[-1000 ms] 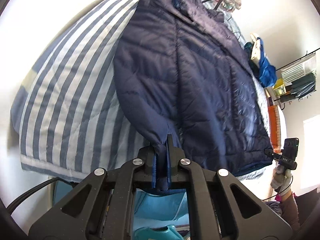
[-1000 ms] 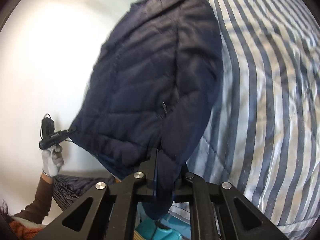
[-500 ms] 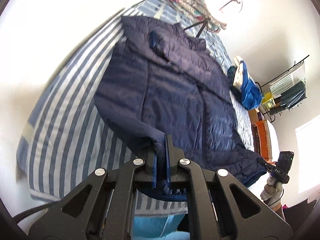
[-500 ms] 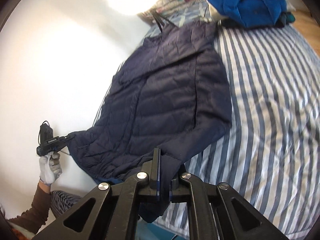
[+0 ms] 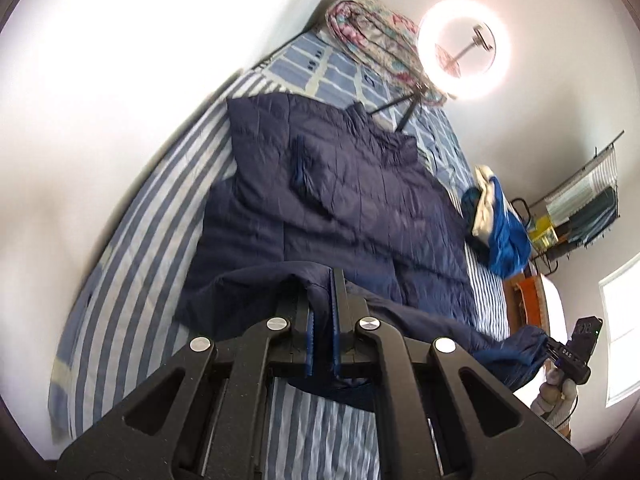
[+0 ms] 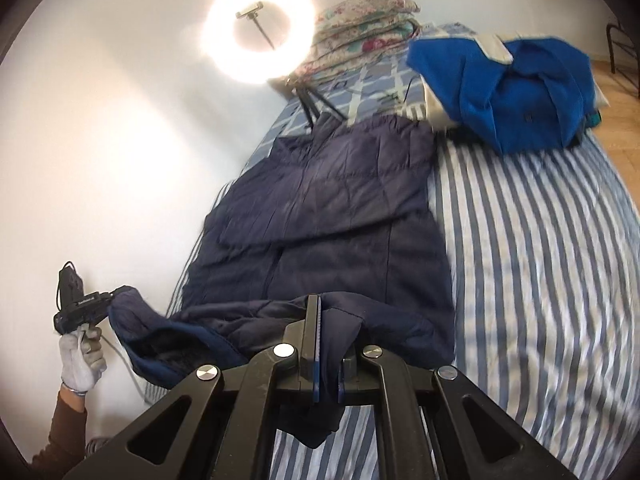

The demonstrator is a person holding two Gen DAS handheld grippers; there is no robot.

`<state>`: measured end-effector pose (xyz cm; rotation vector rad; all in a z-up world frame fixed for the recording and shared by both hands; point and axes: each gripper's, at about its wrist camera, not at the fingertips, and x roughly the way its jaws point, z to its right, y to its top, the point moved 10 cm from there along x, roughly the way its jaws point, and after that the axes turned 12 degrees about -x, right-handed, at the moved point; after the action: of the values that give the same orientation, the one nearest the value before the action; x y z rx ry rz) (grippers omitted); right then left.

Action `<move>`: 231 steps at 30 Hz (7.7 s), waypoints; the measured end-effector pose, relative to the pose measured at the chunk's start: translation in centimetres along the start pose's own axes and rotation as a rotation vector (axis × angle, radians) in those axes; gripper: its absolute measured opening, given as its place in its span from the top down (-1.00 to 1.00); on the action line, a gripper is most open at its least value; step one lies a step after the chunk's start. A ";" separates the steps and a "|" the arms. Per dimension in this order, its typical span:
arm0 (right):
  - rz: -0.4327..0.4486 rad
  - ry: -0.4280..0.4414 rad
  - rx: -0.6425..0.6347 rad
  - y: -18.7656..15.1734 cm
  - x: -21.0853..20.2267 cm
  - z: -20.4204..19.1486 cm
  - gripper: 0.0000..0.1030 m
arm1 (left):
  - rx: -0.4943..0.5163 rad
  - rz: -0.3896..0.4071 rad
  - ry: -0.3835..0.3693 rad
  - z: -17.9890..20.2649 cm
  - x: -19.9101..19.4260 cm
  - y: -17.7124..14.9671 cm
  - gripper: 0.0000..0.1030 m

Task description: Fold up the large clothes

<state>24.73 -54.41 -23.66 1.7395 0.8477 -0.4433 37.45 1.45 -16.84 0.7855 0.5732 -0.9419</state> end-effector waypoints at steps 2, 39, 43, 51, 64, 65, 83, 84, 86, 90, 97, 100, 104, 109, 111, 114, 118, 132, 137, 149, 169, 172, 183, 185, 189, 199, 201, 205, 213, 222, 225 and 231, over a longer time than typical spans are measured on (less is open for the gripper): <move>0.001 -0.021 -0.002 1.6 1.2 0.8 0.95 | -0.009 0.010 0.000 0.2 1.3 1.7 0.92; -0.140 -0.206 -0.036 9.0 20.4 10.9 0.96 | 0.123 0.006 0.163 -0.7 22.1 11.8 0.93; -0.140 -0.202 -0.034 9.1 20.4 10.9 0.96 | 0.151 0.011 0.181 -0.5 22.2 11.9 0.92; -0.099 -0.127 0.015 10.2 19.1 11.0 0.93 | 0.190 0.015 0.158 0.5 21.6 12.5 0.76; -0.068 -0.091 0.009 11.0 17.8 10.2 0.39 | 0.195 0.015 0.129 1.7 20.8 13.3 -0.17; -0.061 -0.094 -0.008 11.2 17.5 10.1 0.25 | 0.195 0.023 0.127 1.6 20.5 13.6 -0.26; -0.030 -0.176 -0.065 10.2 16.1 12.0 -0.33 | 0.245 0.013 0.179 -0.7 22.0 15.2 -0.21; -0.039 -0.172 -0.069 10.2 16.5 11.9 -0.31 | 0.238 0.001 0.176 -0.6 22.5 15.2 -0.09; -0.050 -0.174 -0.083 10.4 17.0 11.8 -0.29 | 0.222 -0.024 0.167 -0.6 23.7 15.1 -0.03; -0.073 -0.182 -0.073 10.7 18.6 12.3 -0.27 | 0.234 -0.040 0.167 -0.3 24.8 14.6 0.15; -0.141 -0.192 -0.088 10.1 20.7 12.3 0.80 | 0.264 -0.008 0.225 -0.5 24.9 14.6 0.87; -0.140 -0.239 -0.139 10.1 20.3 11.8 0.97 | 0.271 0.008 0.229 -0.3 24.4 14.8 0.93; -0.112 -0.306 -0.170 11.0 18.9 11.7 1.00 | 0.292 0.045 0.240 0.2 23.5 15.3 0.97; -0.039 -0.370 -0.198 13.4 16.6 11.1 1.00 | 0.299 0.095 0.244 0.9 22.3 16.4 0.97; -0.027 -0.421 -0.229 14.4 16.2 11.0 1.00 | 0.303 0.121 0.256 1.3 22.0 17.2 0.97; -0.012 -0.483 -0.260 15.9 16.1 10.7 1.00 | 0.306 0.149 0.262 2.2 21.9 18.9 0.98; 0.009 -0.577 -0.281 18.8 16.6 11.0 1.00 | 0.319 0.200 0.283 4.1 22.2 21.8 0.98; -0.071 -0.801 -0.391 22.9 23.7 13.6 1.00 | 0.266 0.245 0.407 4.9 30.6 27.2 0.98; -0.148 -0.835 -0.417 21.3 26.0 15.0 1.00 | 0.256 0.207 0.446 3.2 33.4 26.6 0.96; -0.087 -0.746 -0.380 20.3 23.9 12.9 0.30 | 0.305 0.314 0.410 6.2 28.7 26.2 0.12; -0.057 -0.387 -0.376 8.7 16.9 3.3 0.30 | 0.468 0.036 0.269 18.8 41.2 12.9 0.12; -0.077 -0.378 -0.358 7.7 17.3 4.1 0.30 | 0.470 0.031 0.290 17.8 42.5 12.4 0.11; 0.006 -0.421 -0.144 3.1 10.9 6.0 -0.48 | 0.515 0.116 0.149 19.1 28.5 8.1 0.12; 0.009 -0.441 -0.092 1.9 10.0 6.7 -0.55 | 0.498 0.112 0.138 17.9 27.0 6.2 0.12; -0.007 -0.444 0.061 -0.8 9.4 8.7 -0.63 | 0.494 0.068 0.122 16.1 26.6 1.2 0.12; 0.023 -0.317 0.315 -3.8 12.1 10.2 -0.68 | 0.586 0.036 0.202 14.1 30.5 -3.7 0.12; 0.041 -0.296 0.320 -3.2 12.4 10.0 -0.69 | 0.588 0.039 0.199 14.0 30.3 -3.8 0.12; 0.059 -0.256 0.349 -2.4 12.7 9.6 -0.69 | 0.531 0.071 0.157 14.0 27.9 -3.5 0.12; 0.051 -0.292 0.400 -0.8 14.4 10.2 -0.55 | 0.552 0.082 0.139 13.9 26.4 -5.6 0.12; 0.033 -0.395 0.178 2.9 13.6 7.5 0.80 | 0.487 0.092 0.114 12.7 24.7 -4.9 0.12; 0.055 -0.417 0.104 4.7 12.3 5.8 0.87 | 0.453 0.122 0.091 11.7 21.4 -5.0 0.12; 0.100 -0.452 -0.038 8.0 11.0 1.6 0.92 | 0.415 0.140 0.056 8.5 15.4 -7.6 0.00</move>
<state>38.16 -53.56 -26.12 1.5536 0.4400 -0.7145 39.02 -15.50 -25.60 1.2111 0.3675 -0.9223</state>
